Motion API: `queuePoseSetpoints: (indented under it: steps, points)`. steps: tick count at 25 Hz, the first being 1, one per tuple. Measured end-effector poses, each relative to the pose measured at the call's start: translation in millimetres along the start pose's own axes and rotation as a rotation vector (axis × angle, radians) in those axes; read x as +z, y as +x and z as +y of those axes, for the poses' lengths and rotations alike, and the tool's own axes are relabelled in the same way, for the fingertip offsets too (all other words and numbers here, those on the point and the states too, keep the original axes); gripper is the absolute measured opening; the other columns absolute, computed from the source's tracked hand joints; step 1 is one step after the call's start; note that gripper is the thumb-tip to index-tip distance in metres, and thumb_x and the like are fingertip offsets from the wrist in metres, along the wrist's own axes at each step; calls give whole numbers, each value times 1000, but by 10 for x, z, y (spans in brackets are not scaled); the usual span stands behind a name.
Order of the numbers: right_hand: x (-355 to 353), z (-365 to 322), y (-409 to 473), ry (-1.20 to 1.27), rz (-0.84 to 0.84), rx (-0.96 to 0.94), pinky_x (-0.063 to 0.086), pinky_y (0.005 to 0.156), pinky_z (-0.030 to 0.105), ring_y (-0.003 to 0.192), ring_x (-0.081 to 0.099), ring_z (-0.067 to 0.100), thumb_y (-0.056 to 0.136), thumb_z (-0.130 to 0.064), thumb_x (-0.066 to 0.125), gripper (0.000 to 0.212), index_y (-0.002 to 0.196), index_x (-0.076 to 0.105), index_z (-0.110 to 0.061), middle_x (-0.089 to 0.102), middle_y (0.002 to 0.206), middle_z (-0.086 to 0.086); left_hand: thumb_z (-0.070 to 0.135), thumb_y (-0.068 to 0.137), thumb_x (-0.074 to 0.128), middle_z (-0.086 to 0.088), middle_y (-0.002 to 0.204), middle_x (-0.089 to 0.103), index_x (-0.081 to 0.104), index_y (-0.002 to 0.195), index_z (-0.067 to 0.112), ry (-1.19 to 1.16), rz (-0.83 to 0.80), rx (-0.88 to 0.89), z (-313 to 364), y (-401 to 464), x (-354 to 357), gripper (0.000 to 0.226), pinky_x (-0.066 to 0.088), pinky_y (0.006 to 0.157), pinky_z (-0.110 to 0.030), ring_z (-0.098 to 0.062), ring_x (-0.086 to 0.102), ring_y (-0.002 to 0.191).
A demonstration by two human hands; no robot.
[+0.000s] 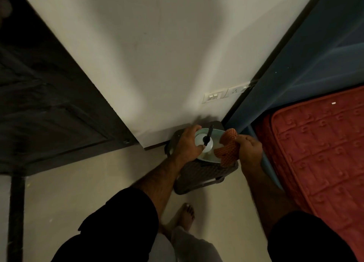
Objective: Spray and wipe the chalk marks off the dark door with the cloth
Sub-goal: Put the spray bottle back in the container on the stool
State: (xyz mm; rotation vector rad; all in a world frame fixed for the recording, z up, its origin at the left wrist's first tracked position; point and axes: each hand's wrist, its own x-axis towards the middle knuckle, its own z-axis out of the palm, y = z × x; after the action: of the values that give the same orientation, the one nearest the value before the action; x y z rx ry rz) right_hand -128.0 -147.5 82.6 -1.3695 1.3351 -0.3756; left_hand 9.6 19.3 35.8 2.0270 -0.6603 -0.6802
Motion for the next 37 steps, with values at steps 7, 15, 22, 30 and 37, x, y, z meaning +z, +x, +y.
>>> queuePoseSetpoints:
  steps: [7,15,22,30,37]
  points:
    - [197,-851,-1060,235,-471,-40,59,81,40,100,70,29,86,-14,64,29,113,73,-5,74,111,13,51,81,81,-1,127,74,68,124,26,-366,-72,-104,595,-712,-1088,51,58,103,-40,-23,69,122]
    - [682,-1487,-2033,92,-762,-143,63,81,39,118,65,32,90,11,64,37,119,70,-10,68,129,12,11,97,74,-2,82,69,67,82,23,-276,225,-47,909,-1631,-2548,21,61,77,-38,-18,68,80]
    - [956,-1827,-2324,-389,-837,-334,61,98,50,112,71,29,93,1,74,29,113,78,-19,75,118,5,20,106,63,-2,85,63,60,86,19,-306,350,-109,1192,-1978,-3289,20,53,70,-27,-10,62,81]
    - [1211,-2074,-2936,-324,-871,-849,56,75,16,99,68,6,83,-14,91,65,140,63,-26,65,122,-10,17,104,67,-15,106,67,65,117,11,-766,443,-440,1667,-2029,-3690,15,62,56,-37,-26,69,87]
    - [1389,-2585,-3121,-138,-777,-909,60,79,30,90,70,8,92,-12,81,8,93,73,-15,74,93,-5,16,101,71,-9,81,71,57,117,19,-639,424,-419,1954,-2173,-4156,21,50,40,-23,-14,67,50]
